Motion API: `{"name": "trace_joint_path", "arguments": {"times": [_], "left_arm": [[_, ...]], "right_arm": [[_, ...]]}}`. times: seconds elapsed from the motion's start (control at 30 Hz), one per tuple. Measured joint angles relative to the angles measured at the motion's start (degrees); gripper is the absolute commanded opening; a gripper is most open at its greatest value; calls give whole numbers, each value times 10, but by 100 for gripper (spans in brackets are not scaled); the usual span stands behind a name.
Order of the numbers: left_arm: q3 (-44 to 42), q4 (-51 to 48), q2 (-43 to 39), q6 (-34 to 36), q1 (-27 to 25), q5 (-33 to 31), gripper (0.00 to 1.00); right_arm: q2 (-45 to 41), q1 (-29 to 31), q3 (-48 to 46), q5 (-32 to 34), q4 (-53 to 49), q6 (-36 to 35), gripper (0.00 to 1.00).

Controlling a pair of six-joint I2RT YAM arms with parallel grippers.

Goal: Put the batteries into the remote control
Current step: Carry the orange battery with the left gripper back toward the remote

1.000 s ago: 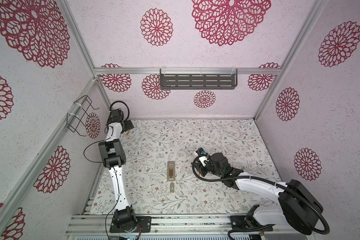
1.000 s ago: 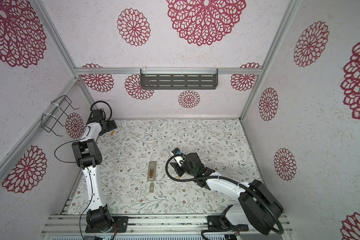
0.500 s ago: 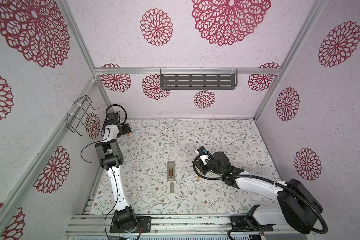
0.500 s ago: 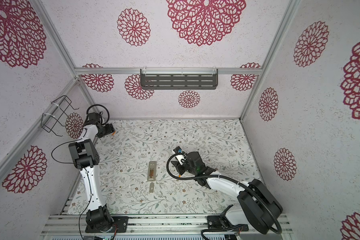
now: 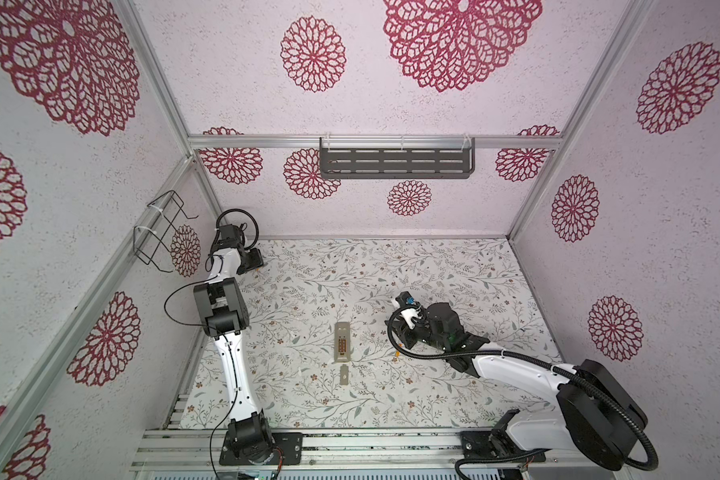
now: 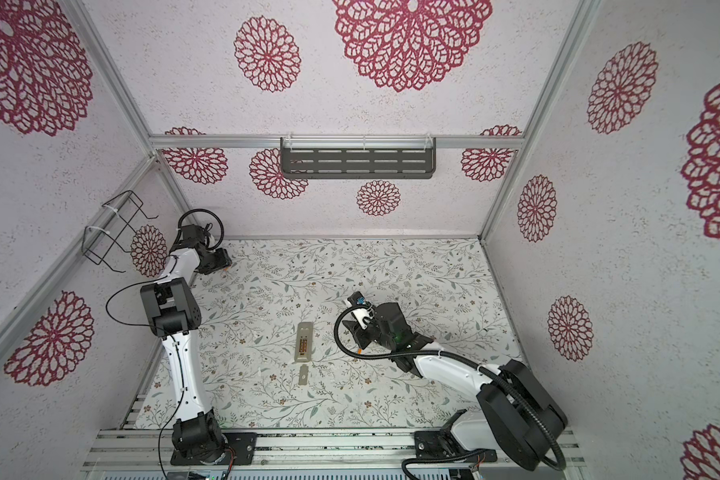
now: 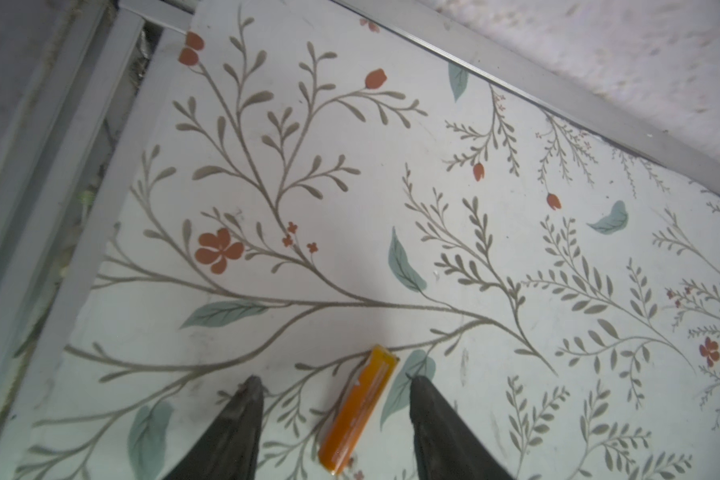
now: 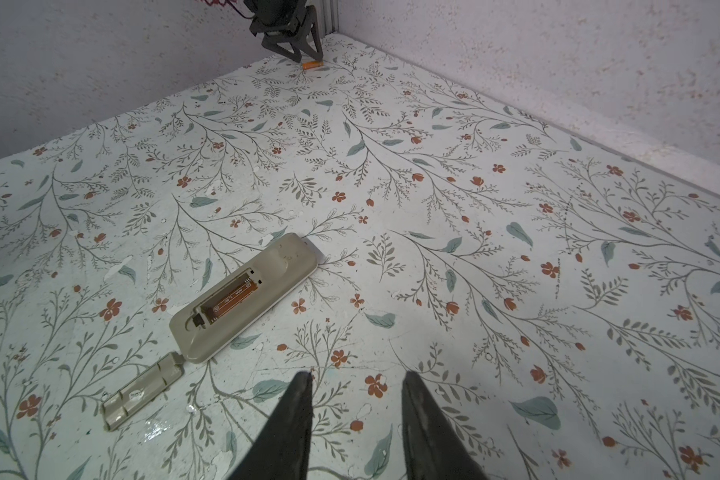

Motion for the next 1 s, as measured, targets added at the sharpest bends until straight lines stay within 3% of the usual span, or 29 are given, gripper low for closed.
{"name": "trace_joint_path", "arguments": {"times": [0.3,0.63,0.87,1.0], "left_arm": [[0,-9,0,18,-22,-32,44],[0,-18,0,29,-37,-87,17],[0,-19,0,29,-43,-105,4],[-1,-19,0,27,-45,-107,0]], "right_arm": [[-19,-4,0,2,0,0,38],[-57,-6,-19,16,-1,0,38],[-75,-8,-21,28,-5,0,39],[-89,-10,-24,35,-5,0,38]]}}
